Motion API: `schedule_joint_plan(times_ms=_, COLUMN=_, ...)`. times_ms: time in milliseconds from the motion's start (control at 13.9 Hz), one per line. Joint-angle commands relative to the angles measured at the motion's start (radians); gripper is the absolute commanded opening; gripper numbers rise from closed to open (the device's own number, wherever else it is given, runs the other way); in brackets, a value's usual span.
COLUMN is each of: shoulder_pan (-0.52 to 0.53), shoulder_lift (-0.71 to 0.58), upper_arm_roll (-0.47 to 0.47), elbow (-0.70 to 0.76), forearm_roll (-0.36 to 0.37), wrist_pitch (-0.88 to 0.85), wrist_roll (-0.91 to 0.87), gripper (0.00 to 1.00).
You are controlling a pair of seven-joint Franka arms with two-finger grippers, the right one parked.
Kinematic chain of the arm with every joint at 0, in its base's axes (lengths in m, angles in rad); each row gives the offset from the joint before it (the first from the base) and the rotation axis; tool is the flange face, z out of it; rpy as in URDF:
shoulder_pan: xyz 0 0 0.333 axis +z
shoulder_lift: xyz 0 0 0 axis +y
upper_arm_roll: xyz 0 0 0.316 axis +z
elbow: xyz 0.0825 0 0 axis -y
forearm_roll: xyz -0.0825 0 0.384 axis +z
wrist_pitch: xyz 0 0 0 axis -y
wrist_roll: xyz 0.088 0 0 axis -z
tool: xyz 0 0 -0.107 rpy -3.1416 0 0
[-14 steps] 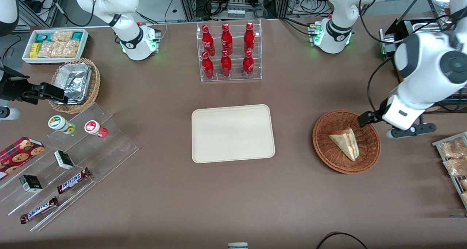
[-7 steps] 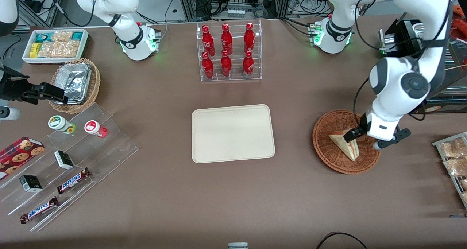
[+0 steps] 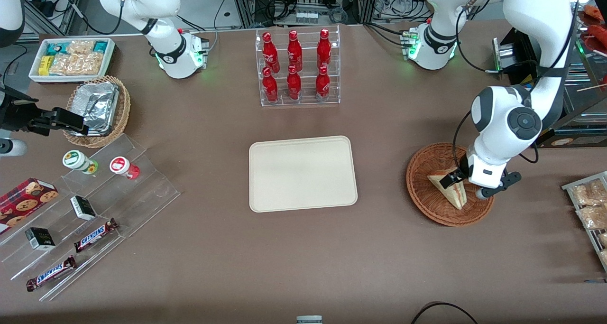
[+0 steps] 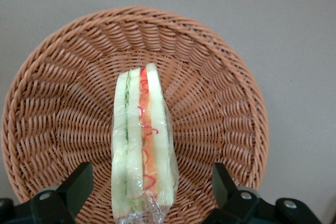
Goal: Place sandwich from basket to tray
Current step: 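Lower the left gripper and close it on the wrapped sandwich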
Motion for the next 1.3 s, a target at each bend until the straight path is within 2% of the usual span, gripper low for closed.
schedule_joint_plan(times_ms=0, shoulder_pan=-0.003, shoulder_lift=0.010, upper_arm_roll=0.001, elbow=-0.014, forearm_roll=-0.001, wrist_pitch=0.021, wrist_roll=-0.019, gripper=1.00)
schedule_joint_plan(times_ms=288, shoulder_pan=0.000, shoulder_lift=0.039, upper_arm_roll=0.001, elbow=-0.014, forearm_roll=-0.001, wrist_pitch=0.021, wrist_roll=-0.019, gripper=0.99)
schedule_joint_plan(times_ms=360, shoulder_pan=0.002, shoulder_lift=0.047, upper_arm_roll=0.001, elbow=-0.014, forearm_roll=-0.001, wrist_pitch=0.021, wrist_roll=-0.019, gripper=0.96)
schedule_joint_plan(times_ms=432, shoulder_pan=0.002, shoulder_lift=0.049, upper_arm_roll=0.001, elbow=-0.014, forearm_roll=-0.001, wrist_pitch=0.021, wrist_roll=-0.019, gripper=0.82)
schedule_joint_plan(times_ms=504, shoulder_pan=0.002, shoulder_lift=0.053, upper_arm_roll=0.001, elbow=-0.014, forearm_roll=-0.001, wrist_pitch=0.020, wrist_roll=-0.028, gripper=0.60)
schedule_joint_plan(times_ms=648, shoulder_pan=0.003, shoulder_lift=0.055, upper_arm_roll=0.001, elbow=-0.009, forearm_roll=0.005, wrist_pitch=0.018, wrist_roll=-0.059, gripper=0.00)
schedule_joint_plan(times_ms=936, shoulder_pan=-0.012, shoulder_lift=0.041, upper_arm_roll=0.001, elbow=0.051, forearm_roll=0.008, wrist_pitch=-0.034, wrist_roll=-0.057, gripper=0.00)
schedule_joint_plan(times_ms=1224, shoulder_pan=-0.059, shoulder_lift=0.033, upper_arm_roll=-0.002, elbow=0.248, forearm_roll=0.047, wrist_pitch=-0.305, wrist_roll=-0.059, gripper=0.00)
